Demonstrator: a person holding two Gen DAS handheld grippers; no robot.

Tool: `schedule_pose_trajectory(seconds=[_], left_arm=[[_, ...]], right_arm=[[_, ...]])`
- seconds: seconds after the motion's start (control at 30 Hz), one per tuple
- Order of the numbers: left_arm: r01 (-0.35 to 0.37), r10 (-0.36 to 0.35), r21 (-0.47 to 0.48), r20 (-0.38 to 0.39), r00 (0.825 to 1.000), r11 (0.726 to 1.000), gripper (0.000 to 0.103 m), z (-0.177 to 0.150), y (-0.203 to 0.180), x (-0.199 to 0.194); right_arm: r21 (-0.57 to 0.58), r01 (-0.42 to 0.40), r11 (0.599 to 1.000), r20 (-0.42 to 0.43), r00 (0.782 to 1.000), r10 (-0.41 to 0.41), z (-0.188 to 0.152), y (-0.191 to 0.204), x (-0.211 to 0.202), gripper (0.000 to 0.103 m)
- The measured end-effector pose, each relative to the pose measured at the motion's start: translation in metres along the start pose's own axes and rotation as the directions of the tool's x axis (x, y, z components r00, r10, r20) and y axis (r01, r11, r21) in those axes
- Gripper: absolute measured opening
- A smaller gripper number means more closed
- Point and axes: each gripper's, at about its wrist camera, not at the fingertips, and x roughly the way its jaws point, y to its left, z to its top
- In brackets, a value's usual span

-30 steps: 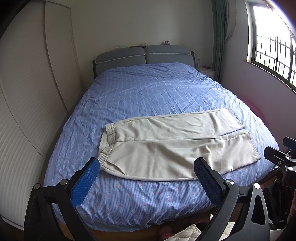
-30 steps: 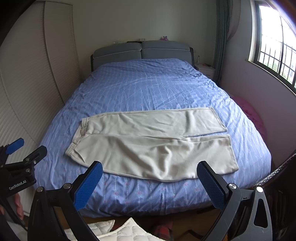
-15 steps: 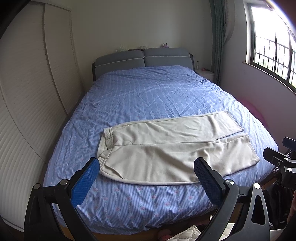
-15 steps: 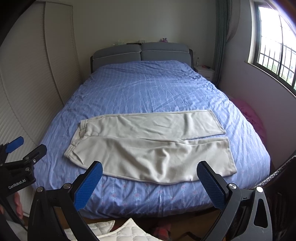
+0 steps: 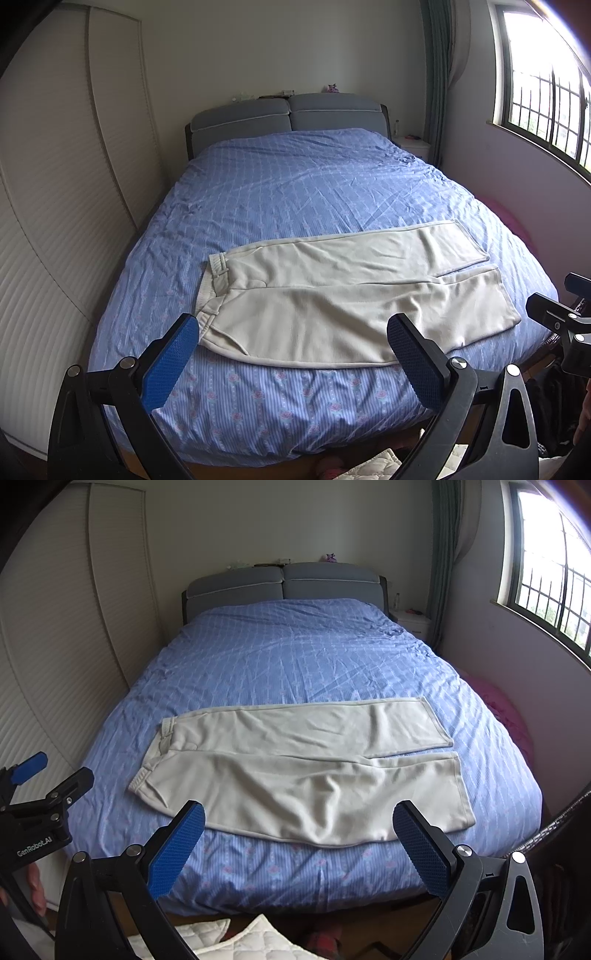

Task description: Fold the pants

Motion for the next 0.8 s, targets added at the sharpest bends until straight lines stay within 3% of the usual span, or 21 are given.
schedule_pose_trajectory(seconds=[0.8], left_arm=[[-0.006, 0.006, -0.004, -0.029, 1.0, 1.0, 0.103, -0.002, 0.008, 0.011]], right_arm=[[-0.007, 0.004, 1.0, -0.024, 1.0, -0.005, -0.003, 0.005, 0.004, 0.103]])
